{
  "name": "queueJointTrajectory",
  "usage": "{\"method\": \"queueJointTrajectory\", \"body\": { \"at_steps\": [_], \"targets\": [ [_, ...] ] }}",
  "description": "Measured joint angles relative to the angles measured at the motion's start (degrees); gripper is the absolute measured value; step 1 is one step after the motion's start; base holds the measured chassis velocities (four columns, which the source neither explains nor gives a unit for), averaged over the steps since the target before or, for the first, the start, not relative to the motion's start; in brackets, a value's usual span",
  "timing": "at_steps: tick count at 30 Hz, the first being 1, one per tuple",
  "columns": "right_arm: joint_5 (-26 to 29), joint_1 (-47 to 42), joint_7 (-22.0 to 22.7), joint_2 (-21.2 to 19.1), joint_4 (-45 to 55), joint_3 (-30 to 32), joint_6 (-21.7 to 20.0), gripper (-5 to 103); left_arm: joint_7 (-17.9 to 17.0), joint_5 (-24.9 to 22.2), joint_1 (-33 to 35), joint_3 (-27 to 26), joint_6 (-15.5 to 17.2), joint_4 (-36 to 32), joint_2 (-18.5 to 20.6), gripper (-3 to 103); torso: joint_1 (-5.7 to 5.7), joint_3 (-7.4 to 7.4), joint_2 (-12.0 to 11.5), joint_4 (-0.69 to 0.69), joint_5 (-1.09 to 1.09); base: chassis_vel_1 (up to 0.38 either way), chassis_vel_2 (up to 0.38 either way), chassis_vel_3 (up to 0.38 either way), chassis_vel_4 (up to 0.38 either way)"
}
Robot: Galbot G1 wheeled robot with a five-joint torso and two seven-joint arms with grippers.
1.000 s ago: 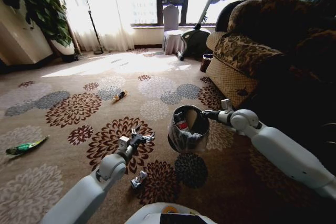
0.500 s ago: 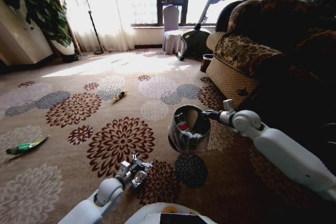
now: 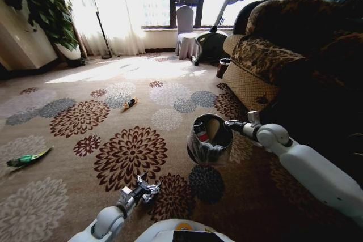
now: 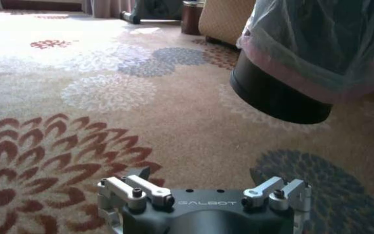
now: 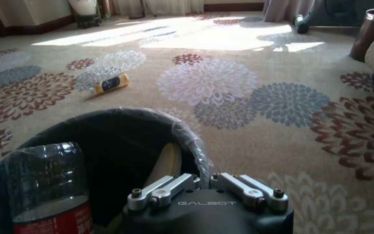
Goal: Pick up the trash from the ground and place it into the trash bin.
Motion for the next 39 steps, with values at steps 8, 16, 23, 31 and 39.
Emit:
{"method": "queueJointTrajectory", "body": {
  "at_steps": [8,16,23,31,39],
  "targets": [
    [-1.3,-7.0,-1.0,-1.3,2.7,4.5,0.0,1,-1.0,1.5,0.0,0.1,1.5,-0.7,-0.8,100,0.0,0.0,0.0,0.0,-0.03,0.009,-0.01,-0.017,0.02],
    [-1.8,-11.0,-1.3,-2.2,4.9,6.6,0.0,1,-2.0,2.7,-0.5,0.1,1.5,0.0,-1.8,100,0.0,0.01,0.0,0.01,-0.03,0.138,-0.139,-0.142,0.159],
    [-2.9,-13.5,-1.8,-2.9,5.5,8.2,1.0,1,-4.8,3.4,-1.4,0.6,3.9,3.0,-3.6,100,-0.01,-0.02,0.0,-0.01,-0.01,0.245,-0.242,-0.24,0.251],
    [-3.1,-17.0,-2.6,-4.5,7.1,11.6,1.3,1,-5.7,7.2,-8.0,1.0,0.6,10.4,-8.1,100,0.0,0.02,0.0,0.01,-0.01,0.113,-0.078,-0.091,0.111],
    [-3.7,-20.0,-2.8,-4.9,8.4,14.4,1.7,1,-4.3,7.6,-13.8,2.5,3.0,17.2,-11.5,100,0.0,0.01,0.0,0.01,-0.02,-0.035,0.029,0.045,-0.048]
  ]
}}
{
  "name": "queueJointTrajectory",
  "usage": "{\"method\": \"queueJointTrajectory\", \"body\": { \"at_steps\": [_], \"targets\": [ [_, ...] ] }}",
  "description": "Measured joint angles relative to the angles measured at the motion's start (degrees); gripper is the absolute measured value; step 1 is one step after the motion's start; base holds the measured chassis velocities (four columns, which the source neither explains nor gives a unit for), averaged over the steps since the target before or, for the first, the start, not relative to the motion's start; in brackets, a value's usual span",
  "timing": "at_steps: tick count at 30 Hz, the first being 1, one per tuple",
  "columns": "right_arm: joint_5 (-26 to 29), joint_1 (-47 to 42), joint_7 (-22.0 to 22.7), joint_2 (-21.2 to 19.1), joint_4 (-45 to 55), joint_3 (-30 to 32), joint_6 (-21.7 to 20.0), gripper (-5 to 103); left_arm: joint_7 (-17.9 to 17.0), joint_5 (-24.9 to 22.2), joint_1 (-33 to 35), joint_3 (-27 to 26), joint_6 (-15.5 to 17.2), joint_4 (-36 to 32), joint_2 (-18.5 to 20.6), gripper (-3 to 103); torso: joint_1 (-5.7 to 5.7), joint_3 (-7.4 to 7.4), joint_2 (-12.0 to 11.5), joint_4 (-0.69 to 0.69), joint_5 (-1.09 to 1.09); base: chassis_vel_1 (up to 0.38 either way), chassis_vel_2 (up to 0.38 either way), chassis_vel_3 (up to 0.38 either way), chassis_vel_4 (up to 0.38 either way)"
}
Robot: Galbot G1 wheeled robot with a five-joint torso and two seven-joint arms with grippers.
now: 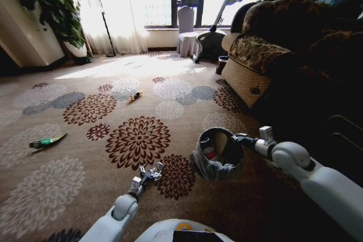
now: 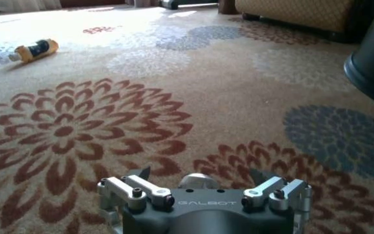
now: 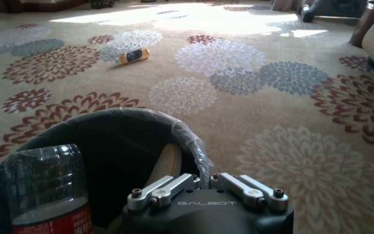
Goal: Pick up the trash from the ground and place it into the trash bin.
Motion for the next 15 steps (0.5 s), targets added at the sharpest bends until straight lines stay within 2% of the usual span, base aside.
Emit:
{"method": "queueJointTrajectory", "body": {
  "at_steps": [8,15],
  "targets": [
    [-0.5,-3.1,-0.8,-0.8,0.4,3.3,0.7,1,1.2,-0.4,-3.8,0.3,0.9,7.5,-1.6,100,0.0,-0.01,0.0,0.0,-0.01,0.0,0.0,0.0,0.0],
    [-0.9,-3.9,-1.4,-1.4,0.4,4.1,1.5,1,2.2,-2.1,-5.5,0.8,2.4,9.6,-2.0,100,0.0,-0.01,0.0,0.0,0.0,0.0,0.0,0.0,0.0]
  ]
}}
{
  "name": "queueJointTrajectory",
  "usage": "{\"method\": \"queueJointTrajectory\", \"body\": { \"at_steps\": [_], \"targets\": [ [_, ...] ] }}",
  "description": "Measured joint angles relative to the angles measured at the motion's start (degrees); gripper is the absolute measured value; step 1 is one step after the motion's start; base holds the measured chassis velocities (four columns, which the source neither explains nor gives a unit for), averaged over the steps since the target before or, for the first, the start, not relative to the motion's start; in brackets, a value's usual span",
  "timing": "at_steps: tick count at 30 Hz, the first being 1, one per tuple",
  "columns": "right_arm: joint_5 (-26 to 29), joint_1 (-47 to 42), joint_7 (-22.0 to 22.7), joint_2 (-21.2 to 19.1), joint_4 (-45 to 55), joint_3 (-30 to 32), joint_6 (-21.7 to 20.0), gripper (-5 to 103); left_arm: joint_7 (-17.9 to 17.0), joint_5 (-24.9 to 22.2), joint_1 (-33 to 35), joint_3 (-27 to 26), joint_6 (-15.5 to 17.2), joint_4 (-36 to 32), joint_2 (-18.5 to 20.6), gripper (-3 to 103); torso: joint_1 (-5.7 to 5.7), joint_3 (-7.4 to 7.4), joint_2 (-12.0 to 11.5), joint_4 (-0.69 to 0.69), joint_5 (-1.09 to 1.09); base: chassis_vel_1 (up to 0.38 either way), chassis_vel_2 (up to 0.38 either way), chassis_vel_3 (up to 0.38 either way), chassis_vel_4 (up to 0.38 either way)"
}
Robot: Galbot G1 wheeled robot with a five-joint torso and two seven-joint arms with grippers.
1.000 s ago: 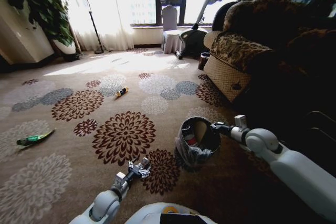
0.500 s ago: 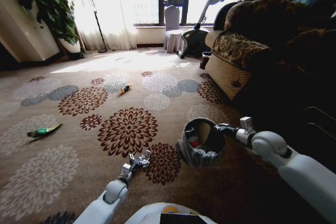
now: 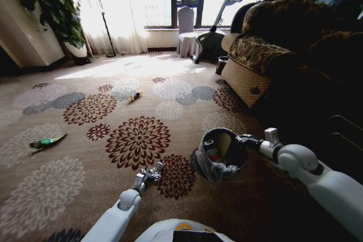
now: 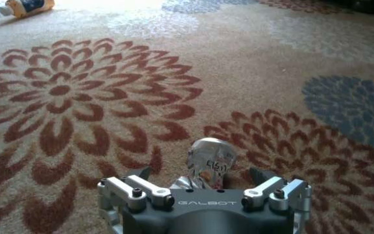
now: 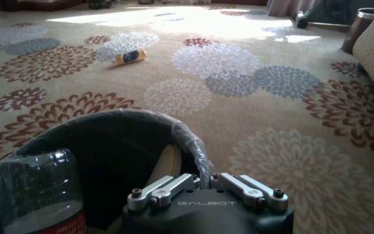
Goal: Pick up the trash from the ground and place it into the trash bin.
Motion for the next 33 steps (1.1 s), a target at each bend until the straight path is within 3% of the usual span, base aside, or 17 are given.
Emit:
{"method": "queueJointTrajectory", "body": {
  "at_steps": [3,5,8,13,16,19,29,33],
  "targets": [
    [0.0,0.3,0.0,-0.2,0.0,-0.2,0.3,1,0.2,-0.7,-0.4,0.2,1.1,0.6,-0.3,103,0.0,0.0,0.0,0.0,0.0,0.0,0.0,0.0,0.0],
    [0.0,0.3,0.0,-0.3,0.0,-0.2,0.3,1,0.2,-0.8,-0.4,0.2,1.4,0.7,-0.4,100,0.0,0.0,0.0,0.0,-0.01,0.0,0.0,0.0,0.0],
    [0.1,0.3,-0.1,-0.6,0.0,-0.2,0.6,1,0.2,-1.2,-0.4,0.3,2.5,1.5,-0.7,84,0.0,0.0,0.0,0.0,0.0,0.0,0.0,0.0,0.0],
    [0.1,0.1,-0.2,-0.6,0.0,-0.1,0.8,1,-0.2,-1.3,-0.6,0.3,3.0,2.4,-1.0,74,0.0,0.0,0.0,0.0,-0.01,0.0,0.0,0.0,0.0],
    [0.1,-0.4,-0.1,-0.3,0.4,0.1,0.9,1,-0.4,-1.4,-0.6,0.3,3.3,2.8,-1.1,57,0.0,0.0,0.0,0.01,0.0,0.0,0.0,0.0,0.0],
    [0.1,-0.6,0.0,-0.2,0.5,0.1,1.0,1,-0.4,-1.4,-0.6,0.3,3.3,2.9,-1.1,52,0.0,0.0,0.0,0.0,0.0,0.0,0.0,0.0,0.0],
    [-0.1,-0.7,0.3,-0.1,1.0,0.1,1.0,1,-0.4,-1.2,-0.3,0.2,2.9,2.4,-1.2,52,0.0,0.0,0.0,0.0,-0.01,0.0,0.0,0.0,0.0],
    [-0.4,-0.4,0.9,0.0,1.3,-0.4,1.4,1,-0.9,0.4,0.5,-0.3,0.1,-0.9,-1.0,52,0.0,0.0,0.0,0.0,-0.02,0.0,0.0,0.0,0.0]
  ]
}}
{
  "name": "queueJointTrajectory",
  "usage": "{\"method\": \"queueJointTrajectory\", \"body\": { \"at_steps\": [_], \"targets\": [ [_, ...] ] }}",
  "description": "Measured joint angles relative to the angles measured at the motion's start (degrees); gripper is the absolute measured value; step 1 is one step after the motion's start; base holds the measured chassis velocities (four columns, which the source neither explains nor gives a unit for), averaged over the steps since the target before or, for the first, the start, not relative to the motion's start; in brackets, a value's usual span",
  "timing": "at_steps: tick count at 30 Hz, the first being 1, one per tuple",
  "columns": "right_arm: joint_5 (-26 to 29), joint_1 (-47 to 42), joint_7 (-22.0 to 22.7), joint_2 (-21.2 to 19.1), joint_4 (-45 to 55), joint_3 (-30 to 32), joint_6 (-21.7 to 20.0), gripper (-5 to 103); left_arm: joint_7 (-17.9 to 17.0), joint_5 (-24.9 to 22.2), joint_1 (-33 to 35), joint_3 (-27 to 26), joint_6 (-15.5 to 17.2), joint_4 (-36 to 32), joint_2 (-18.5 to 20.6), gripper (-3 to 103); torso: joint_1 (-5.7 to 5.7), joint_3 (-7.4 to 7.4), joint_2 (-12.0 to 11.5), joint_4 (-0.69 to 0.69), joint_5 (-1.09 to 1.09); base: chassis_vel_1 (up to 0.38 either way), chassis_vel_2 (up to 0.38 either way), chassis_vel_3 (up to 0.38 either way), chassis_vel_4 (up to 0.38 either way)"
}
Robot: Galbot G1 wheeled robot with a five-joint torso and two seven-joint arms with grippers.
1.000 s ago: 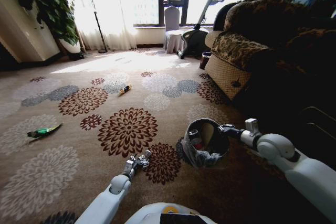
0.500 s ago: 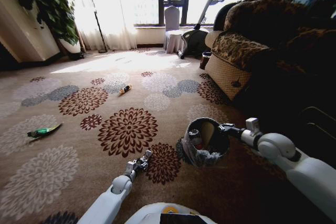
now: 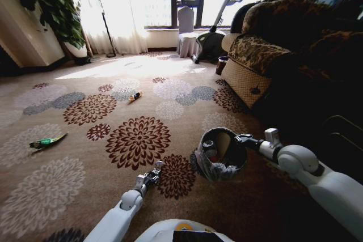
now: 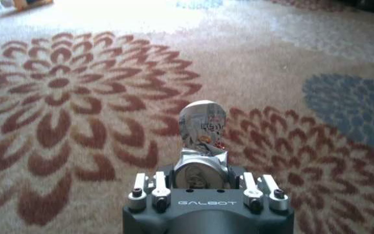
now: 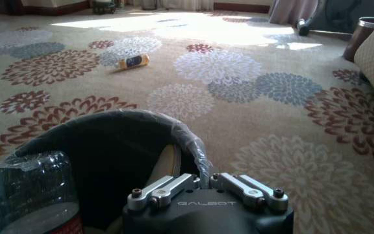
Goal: Pick up the trash from the ground and place it into the trash bin.
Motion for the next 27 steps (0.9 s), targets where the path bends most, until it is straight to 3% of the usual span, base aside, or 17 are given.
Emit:
{"method": "queueJointTrajectory", "body": {
  "at_steps": [5,9,12,13,15,20,27],
  "targets": [
    [4.1,7.4,3.0,0.0,-0.6,-8.1,-1.3,1,0.2,3.3,-0.6,-0.3,-5.6,-9.5,3.0,52,0.0,0.0,0.0,0.0,0.02,0.0,0.0,0.0,0.0],
    [7.0,13.9,4.8,0.1,-1.2,-14.9,-2.4,1,0.6,3.1,-1.2,-0.4,-6.7,-15.0,5.2,52,0.0,0.0,0.0,0.0,0.0,0.0,0.0,0.0,0.0],
    [12.1,26.2,8.4,1.9,-2.7,-26.6,-4.4,1,1.0,2.6,-2.2,-0.7,-7.5,-22.2,7.9,52,0.0,0.0,0.0,0.0,0.0,0.0,0.0,0.0,0.0],
    [12.1,26.2,8.4,1.9,-2.7,-26.6,-4.4,1,1.0,2.6,-2.2,-0.7,-7.5,-22.2,7.9,52,0.0,0.0,0.0,0.0,0.0,0.0,0.0,0.0,0.0],
    [17.7,38.6,12.8,6.7,-5.5,-38.5,-7.0,1,1.2,2.1,-4.0,-0.5,-7.8,-29.1,10.8,52,0.0,0.01,0.0,0.04,0.0,0.0,0.0,0.0,0.0],
    [20.0,47.4,16.7,12.1,-9.0,-47.3,-7.6,1,1.3,0.6,-7.6,0.7,-5.8,-34.9,12.0,52,0.0,0.01,0.0,0.0,-0.01,0.0,0.0,0.0,0.0],
    [20.1,53.9,18.2,17.9,-14.3,-54.1,-7.7,1,1.4,-3.0,-8.8,2.6,-1.7,-41.3,13.9,52,0.0,0.0,0.0,0.01,-0.01,0.0,0.0,0.0,0.0]
  ]
}}
